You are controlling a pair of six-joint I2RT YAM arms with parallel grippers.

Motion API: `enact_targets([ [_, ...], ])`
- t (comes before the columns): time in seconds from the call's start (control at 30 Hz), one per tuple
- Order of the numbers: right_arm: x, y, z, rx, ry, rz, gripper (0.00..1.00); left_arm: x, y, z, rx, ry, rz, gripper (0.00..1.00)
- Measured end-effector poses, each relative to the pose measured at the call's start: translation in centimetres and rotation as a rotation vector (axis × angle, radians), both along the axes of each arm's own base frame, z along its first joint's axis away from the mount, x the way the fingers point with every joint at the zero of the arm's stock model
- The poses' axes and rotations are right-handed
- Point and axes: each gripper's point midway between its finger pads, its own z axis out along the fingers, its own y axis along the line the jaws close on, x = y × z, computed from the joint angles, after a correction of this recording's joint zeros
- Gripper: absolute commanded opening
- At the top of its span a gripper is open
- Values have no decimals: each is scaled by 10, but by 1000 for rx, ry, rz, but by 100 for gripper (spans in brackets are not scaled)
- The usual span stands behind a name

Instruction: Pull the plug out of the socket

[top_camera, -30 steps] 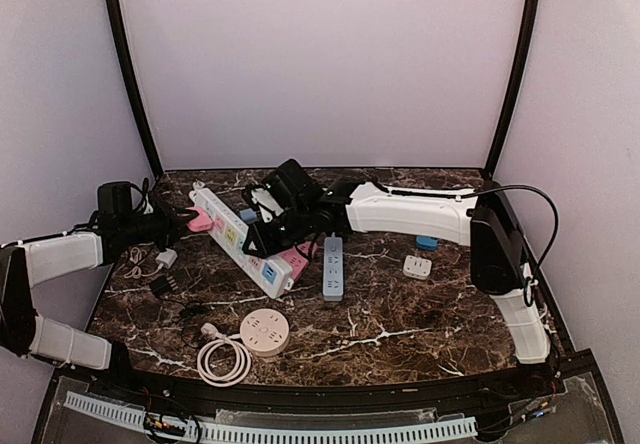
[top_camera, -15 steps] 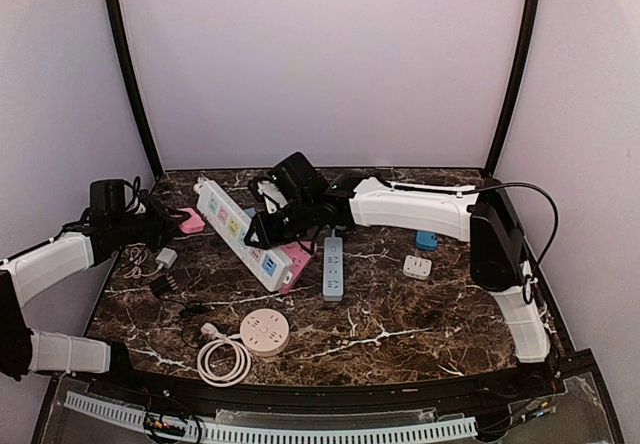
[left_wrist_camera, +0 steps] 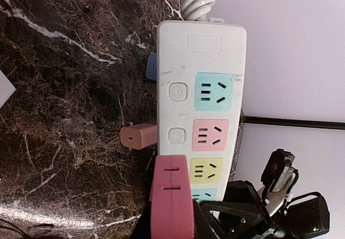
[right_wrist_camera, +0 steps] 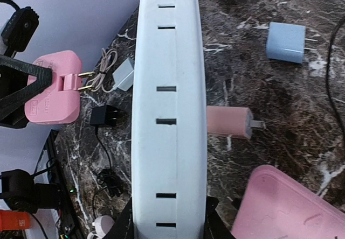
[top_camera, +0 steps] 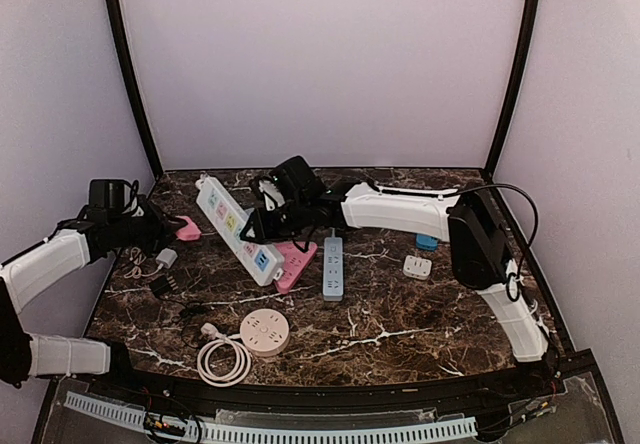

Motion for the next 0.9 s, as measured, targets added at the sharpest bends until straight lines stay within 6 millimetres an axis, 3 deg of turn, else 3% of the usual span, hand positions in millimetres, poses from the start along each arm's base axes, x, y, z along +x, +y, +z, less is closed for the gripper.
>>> enact_targets([
  [0.3,-24,49,-12,138,127,118,0,1,1,12,18,-14,-10,0],
  [0.63,-32,68,-68,168,283,134,0,0,0,19,26,-28,-17,0],
  [0.73,-33,72,-69,187,309,133,8,0,0,20,27,-29,-17,0],
  [0.9,-31,75,-64,210,316,124,31,0,0,20,29,-30,-18,0],
])
